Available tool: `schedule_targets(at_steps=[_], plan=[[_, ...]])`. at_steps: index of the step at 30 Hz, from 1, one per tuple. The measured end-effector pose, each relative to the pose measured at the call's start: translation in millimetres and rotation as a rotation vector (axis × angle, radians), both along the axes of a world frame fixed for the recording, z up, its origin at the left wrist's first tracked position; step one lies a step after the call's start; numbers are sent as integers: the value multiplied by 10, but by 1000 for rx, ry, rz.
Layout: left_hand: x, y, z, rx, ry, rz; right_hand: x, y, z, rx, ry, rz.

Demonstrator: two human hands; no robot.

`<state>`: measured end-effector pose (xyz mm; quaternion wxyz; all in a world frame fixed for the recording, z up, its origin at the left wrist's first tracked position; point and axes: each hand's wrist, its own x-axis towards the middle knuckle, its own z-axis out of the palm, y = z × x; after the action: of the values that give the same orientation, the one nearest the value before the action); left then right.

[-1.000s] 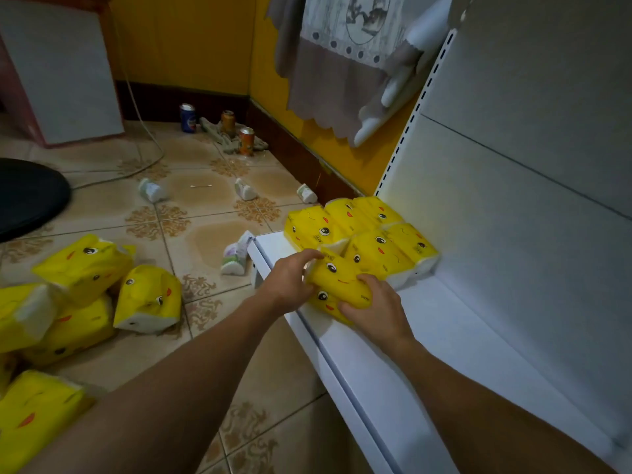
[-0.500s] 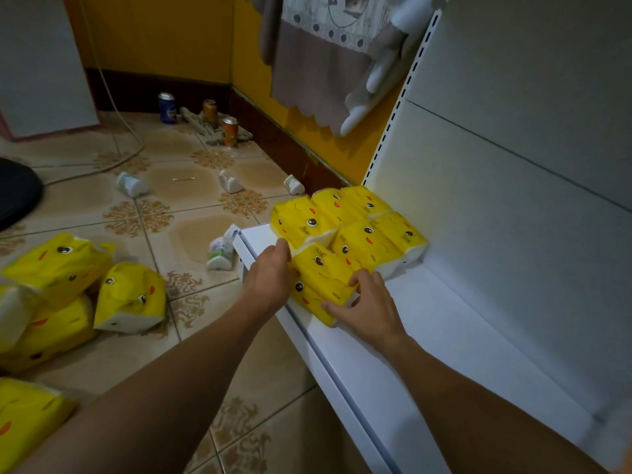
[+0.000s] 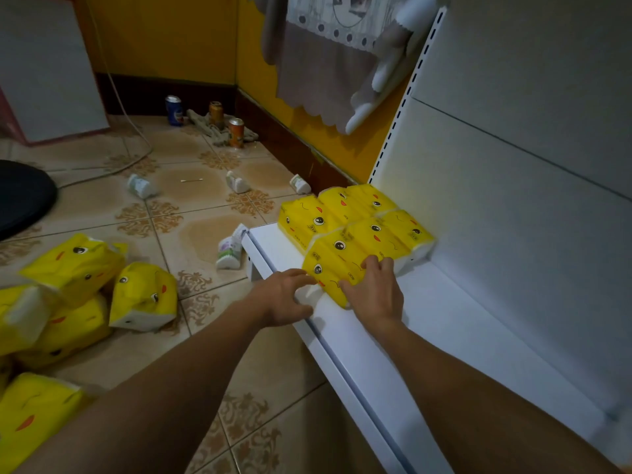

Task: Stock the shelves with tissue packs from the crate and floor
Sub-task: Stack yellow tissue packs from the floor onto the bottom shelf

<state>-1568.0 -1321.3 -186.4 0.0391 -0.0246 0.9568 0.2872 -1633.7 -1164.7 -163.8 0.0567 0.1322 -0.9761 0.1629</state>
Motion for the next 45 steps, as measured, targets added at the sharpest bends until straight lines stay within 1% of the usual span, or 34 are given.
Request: schedule_targets(at_steps=[2,4,6,8,10,12,16,20,22,26,30,32,35,38,40,41,43,44,45], plan=[[106,-100,-14,-26,-24,36,-3,-59,16,41,48,-3],[233,-227,-32,-36,-43,97,18,-167,39,58,157,40],[381,-379,-50,-51,-72,165,53,-333,39,93,259,163],[568,-561,-80,-118,-117,215,124,-537,21,119,317,286],[803,-780,-130,-144,-158,267,238,-773,-22,90,282,408],[1065,-997,-175,-134,-206,357,358,-1023,-102,74,203,497],[1582,-1358,-264,-104,-275,594,555,-1556,-330,155,-10,621],[2001,-1551,-316,-52,-355,730,785,-2003,-602,162,-256,726],[2133,-1634,-378,-8,-382,778,875,-2198,-766,103,-379,721],[2181,-1783,-512,101,-314,831,999,-2461,-1006,-68,-561,597],[1959,-1755,-619,222,-223,932,979,-2575,-1164,-186,-618,502],[1817,-1694,-687,240,-221,900,925,-2568,-1234,-257,-711,457],[1650,-1639,-776,267,-203,852,863,-2569,-1375,-395,-909,339],[1557,-1608,-854,285,-199,832,847,-2623,-1444,-525,-985,223],[1526,-1595,-897,274,-200,826,871,-2641,-1411,-607,-939,123],[1524,-1591,-914,254,-210,825,867,-2640,-1411,-580,-869,81],[1533,-1587,-953,233,-222,820,830,-2617,-1459,-393,-710,74],[1537,-1592,-969,236,-216,820,818,-2608,-1468,-326,-658,112],[1542,-1599,-976,241,-208,820,791,-2617,-1502,-308,-653,173]])
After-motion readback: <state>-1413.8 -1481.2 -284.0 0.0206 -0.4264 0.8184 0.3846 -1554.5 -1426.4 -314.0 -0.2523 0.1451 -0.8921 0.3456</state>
